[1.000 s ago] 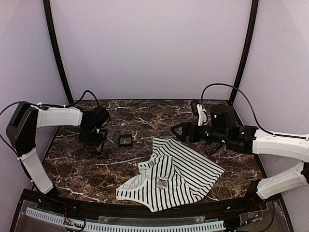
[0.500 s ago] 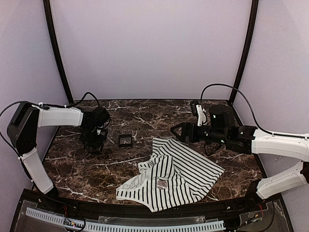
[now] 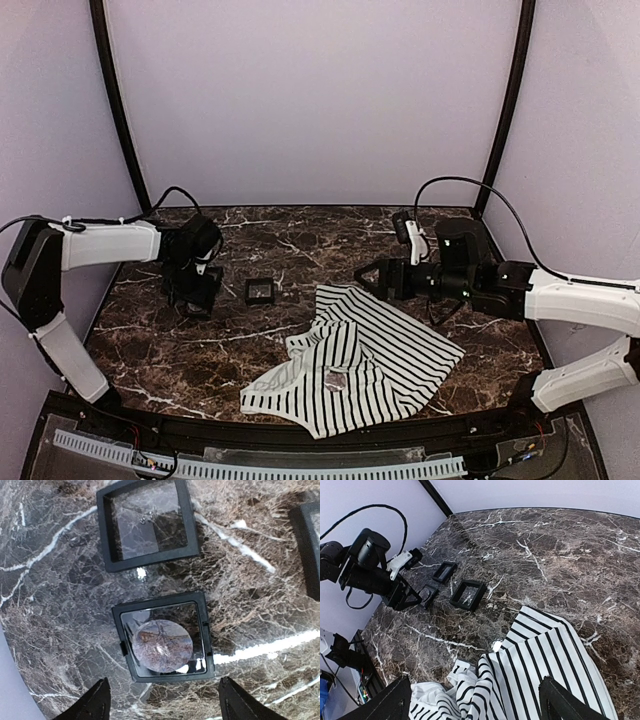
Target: Remove the brooch from the garment
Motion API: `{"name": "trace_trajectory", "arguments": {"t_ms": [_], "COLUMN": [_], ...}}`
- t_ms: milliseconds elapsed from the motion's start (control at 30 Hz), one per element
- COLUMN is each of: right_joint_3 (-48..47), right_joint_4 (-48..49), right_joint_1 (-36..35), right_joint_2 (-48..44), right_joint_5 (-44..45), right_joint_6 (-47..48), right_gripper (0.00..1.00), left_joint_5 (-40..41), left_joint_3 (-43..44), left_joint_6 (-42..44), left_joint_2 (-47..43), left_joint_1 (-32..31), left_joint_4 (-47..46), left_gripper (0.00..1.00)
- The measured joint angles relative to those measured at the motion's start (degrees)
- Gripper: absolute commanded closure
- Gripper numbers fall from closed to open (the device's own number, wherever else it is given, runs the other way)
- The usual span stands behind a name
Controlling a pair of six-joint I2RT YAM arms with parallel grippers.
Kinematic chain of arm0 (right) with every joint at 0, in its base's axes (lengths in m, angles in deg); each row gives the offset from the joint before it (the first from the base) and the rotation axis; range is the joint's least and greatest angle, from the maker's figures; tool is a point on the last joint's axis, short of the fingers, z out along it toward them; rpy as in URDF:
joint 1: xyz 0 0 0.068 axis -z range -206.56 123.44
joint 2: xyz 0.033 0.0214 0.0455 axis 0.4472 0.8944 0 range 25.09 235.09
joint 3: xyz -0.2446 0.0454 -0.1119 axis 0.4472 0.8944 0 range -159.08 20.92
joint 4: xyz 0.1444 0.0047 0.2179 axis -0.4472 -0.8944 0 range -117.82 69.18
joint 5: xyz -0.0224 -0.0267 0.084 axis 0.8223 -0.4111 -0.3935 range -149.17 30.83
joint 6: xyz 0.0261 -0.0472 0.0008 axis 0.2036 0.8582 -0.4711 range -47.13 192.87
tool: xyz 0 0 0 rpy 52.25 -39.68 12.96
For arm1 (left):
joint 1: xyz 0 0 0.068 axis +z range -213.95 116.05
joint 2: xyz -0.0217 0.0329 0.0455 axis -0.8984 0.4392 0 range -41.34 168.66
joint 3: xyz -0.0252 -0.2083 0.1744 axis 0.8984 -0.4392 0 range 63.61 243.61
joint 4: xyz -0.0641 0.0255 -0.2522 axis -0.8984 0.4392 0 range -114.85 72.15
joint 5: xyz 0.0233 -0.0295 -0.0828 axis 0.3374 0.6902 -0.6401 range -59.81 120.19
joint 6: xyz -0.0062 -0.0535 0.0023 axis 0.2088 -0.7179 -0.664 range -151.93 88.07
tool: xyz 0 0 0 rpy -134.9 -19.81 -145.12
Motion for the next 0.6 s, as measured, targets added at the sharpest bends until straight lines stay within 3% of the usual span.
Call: {"name": "trace_trajectory", "arguments": {"t_ms": [167, 300, 467, 600], "right_joint_3": [3.4, 7.1, 9.9, 9.9], "right_joint_4": [-2.1, -3.1, -4.0, -3.3], "right_joint_1": [0.0, -1.1, -5.2, -8.4], "right_joint_2": [-5.0, -7.5, -5.1, -0.5], "right_joint_5": [-4.2, -6.9, -7.5, -6.8], "right_joint_6": [0.8, 1.0, 0.3, -0.1], "right_gripper": [0.15, 0.21, 0.29, 0.39], "left_joint_5": [-0.7, -3.0, -10.1, -17.9], "left_joint_3": [-1.2, -1.2, -3.3, -7.6], "left_joint_6": [0.1, 1.1, 1.4, 0.1], "left_joint_2": [-8.1, -14.2, -17.1, -16.9], "left_joint_1": [-1.0, -6.6, -16.0, -19.7], "left_joint_4": [-1.9, -5.8, -16.3, -26.1], "left_gripper": [0.11, 0.11, 0.11, 0.14]}}
